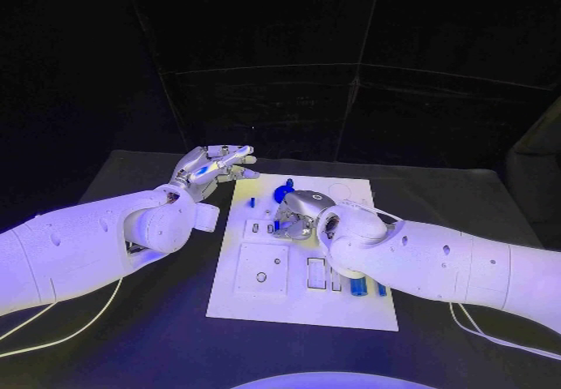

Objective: Assemble the parts on the task board

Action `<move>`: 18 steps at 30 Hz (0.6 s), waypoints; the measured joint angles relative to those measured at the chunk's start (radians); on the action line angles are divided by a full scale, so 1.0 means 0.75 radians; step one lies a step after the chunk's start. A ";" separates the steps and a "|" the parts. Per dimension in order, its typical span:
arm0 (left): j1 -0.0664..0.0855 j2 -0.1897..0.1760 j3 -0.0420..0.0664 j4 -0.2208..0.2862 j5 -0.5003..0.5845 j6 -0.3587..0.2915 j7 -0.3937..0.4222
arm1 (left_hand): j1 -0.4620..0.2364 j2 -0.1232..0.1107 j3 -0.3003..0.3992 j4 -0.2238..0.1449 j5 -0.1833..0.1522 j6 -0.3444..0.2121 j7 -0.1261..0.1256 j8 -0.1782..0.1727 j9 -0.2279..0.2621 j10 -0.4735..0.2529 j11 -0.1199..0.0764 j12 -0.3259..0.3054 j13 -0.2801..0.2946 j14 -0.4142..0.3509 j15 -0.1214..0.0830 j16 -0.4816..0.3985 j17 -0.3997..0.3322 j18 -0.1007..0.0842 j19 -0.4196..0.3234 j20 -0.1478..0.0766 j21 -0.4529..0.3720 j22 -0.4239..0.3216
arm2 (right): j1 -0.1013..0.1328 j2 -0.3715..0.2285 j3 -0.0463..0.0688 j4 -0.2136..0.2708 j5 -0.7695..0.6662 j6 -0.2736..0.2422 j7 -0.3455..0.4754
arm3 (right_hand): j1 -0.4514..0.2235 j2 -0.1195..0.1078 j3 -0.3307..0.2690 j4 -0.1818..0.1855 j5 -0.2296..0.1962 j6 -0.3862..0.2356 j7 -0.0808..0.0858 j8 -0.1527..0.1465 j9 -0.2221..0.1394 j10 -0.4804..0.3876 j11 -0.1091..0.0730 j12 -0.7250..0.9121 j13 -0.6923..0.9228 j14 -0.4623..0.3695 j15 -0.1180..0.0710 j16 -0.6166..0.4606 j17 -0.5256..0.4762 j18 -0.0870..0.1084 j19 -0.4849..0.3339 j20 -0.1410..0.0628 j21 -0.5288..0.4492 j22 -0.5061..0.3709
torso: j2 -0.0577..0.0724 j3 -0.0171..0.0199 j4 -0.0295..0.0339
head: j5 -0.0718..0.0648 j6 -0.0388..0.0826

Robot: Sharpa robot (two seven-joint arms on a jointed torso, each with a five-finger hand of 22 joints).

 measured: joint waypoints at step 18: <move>0.000 0.000 0.000 -0.001 0.000 0.006 -0.010 | 0.005 0.005 0.000 -0.007 0.000 0.000 0.000 0.000 0.000 0.000 0.000 0.000 -0.001 0.000 0.000 -0.005 0.003 0.000 0.000 0.000 0.000 -0.001 | -0.004 0.001 -0.002 0.001 0.007 -0.019 -0.011 | -0.056 -0.056 -0.029 0.028 -0.006 -0.067 0.011 -0.005 0.003 -0.043 0.014 -0.064 -0.016 -0.003 0.013 -0.013 0.000 0.000 0.005 0.015 -0.014 0.000 | 0.000 0.0005 0.0006 | -0.006 0.007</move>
